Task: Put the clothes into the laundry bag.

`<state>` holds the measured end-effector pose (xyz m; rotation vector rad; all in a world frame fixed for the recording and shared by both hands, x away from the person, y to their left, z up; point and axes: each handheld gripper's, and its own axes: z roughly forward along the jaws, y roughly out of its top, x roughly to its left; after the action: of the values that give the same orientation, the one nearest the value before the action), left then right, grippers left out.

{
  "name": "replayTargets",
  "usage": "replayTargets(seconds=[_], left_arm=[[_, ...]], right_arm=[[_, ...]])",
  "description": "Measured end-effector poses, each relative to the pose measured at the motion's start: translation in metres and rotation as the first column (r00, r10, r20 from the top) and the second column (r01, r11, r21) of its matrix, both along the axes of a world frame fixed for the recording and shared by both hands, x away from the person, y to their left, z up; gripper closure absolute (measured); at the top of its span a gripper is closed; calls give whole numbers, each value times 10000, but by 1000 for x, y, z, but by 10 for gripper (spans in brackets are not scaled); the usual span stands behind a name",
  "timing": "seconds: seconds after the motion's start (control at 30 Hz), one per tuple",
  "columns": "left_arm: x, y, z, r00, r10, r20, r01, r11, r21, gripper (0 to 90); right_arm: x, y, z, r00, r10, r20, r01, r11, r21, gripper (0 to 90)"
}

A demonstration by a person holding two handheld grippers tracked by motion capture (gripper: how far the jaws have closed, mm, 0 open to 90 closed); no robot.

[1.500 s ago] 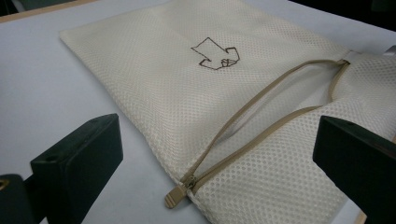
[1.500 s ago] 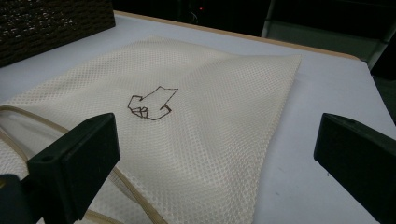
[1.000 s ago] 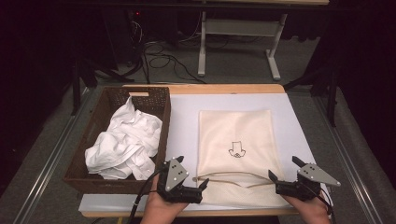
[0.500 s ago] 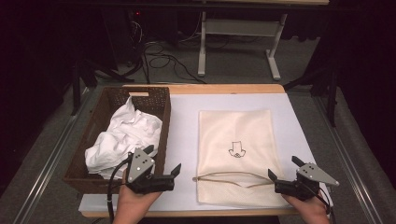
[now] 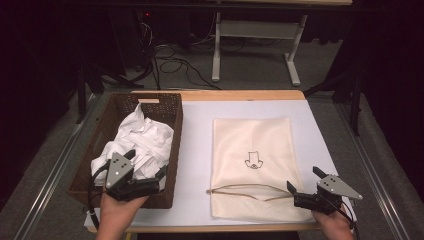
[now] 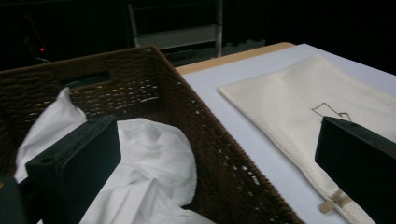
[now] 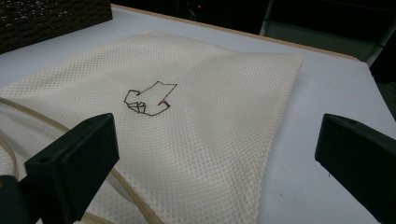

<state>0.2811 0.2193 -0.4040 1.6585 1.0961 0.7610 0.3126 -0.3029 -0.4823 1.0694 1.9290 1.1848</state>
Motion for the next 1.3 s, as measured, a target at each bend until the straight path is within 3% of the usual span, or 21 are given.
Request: replayTargets(seconds=[0.23, 0.47, 0.63, 0.83, 1.13, 1.3], left_arm=[[-2, 36, 0, 9966, 824, 21, -824, 9964, -195, 10], [-6, 67, 0, 9864, 1640, 109, -1638, 9863, -207, 18], [-7, 78, -4, 9801, 1987, 5, -1986, 9800, -73, 24], [-5, 78, -8, 9772, 2123, -63, -2124, 9772, -83, 32], [-1, 72, -12, 9818, 1883, -255, -1885, 9821, -31, 44], [-1, 60, -11, 9842, 1771, -76, -1770, 9841, 136, 58]], right_arm=[[2, 0, -3, 9999, 61, -158, -63, 9999, -96, 1], [2, -3, -3, 9998, -55, -208, 54, 10000, -19, 1], [3, -4, -4, 9996, -84, -267, 84, 10000, 12, 1], [3, -4, -4, 9995, -111, -297, 111, 9999, -5, 1], [4, -3, -6, 9991, -85, -415, 85, 10000, 12, 1], [4, -5, -6, 9992, -80, -401, 81, 10000, 34, 1]])
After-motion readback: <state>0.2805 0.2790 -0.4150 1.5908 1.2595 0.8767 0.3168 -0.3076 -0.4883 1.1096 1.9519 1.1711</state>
